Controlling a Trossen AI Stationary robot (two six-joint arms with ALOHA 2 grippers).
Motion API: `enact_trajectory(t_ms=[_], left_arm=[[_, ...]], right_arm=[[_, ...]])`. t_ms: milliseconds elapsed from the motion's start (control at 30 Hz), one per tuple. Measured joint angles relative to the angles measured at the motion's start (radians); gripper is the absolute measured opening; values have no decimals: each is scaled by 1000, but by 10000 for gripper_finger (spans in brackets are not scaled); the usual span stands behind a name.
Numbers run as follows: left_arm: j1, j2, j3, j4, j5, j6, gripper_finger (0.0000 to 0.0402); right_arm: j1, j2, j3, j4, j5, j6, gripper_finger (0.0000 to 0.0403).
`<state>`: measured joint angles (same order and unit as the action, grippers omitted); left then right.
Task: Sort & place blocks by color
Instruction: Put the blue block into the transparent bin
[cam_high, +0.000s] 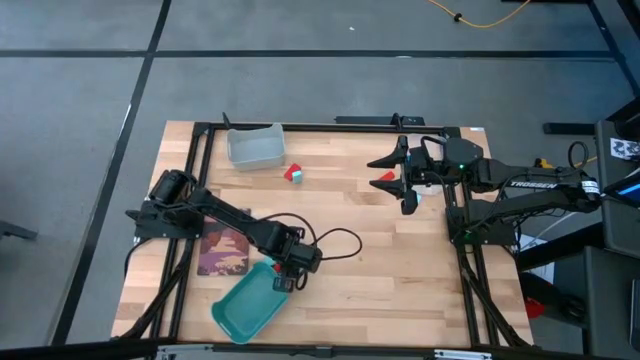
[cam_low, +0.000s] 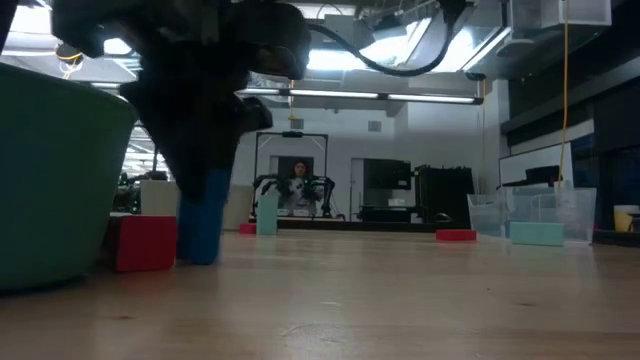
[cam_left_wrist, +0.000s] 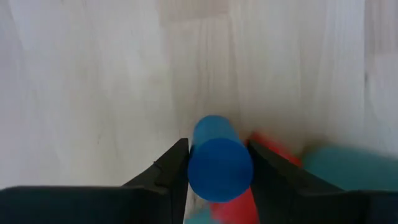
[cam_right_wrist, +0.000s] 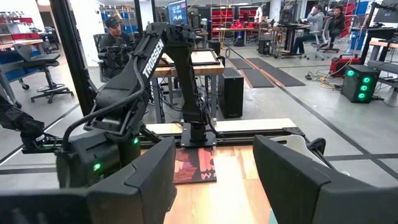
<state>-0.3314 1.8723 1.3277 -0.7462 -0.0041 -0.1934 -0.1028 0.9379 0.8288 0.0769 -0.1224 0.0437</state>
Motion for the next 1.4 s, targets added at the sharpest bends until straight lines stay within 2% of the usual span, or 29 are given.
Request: enact_trajectory(t_ms=[200, 367, 567, 733, 867, 1000, 1200, 1400], left_arm=[[79, -147, 0, -110, 2, 47, 126], [176, -343, -22, -57, -61, 86, 126], [362, -640, -231, 205, -27, 75, 126], [529, -814, -486, 649, 57, -55, 125], [606, -840, -661, 1034, 104, -241, 125], [612, -810, -748, 1302, 74, -373, 125], [585, -760, -731, 1371, 75, -400, 125], [579, -710, -662, 1369, 151, -400, 125]], right_arm=[[0, 0, 0, 0, -1, 0, 220], [0, 0, 0, 0, -1, 0, 220], [0, 0, 0, 0, 35, 2, 220], [0, 16, 0, 2, 62, 25, 220], [0, 38, 0, 2, 75, 7, 220], [0, 80, 0, 20, 72, 62, 220], [1, 166, 0, 87, -4, 59, 220], [2, 220, 0, 211, -4, 51, 220]])
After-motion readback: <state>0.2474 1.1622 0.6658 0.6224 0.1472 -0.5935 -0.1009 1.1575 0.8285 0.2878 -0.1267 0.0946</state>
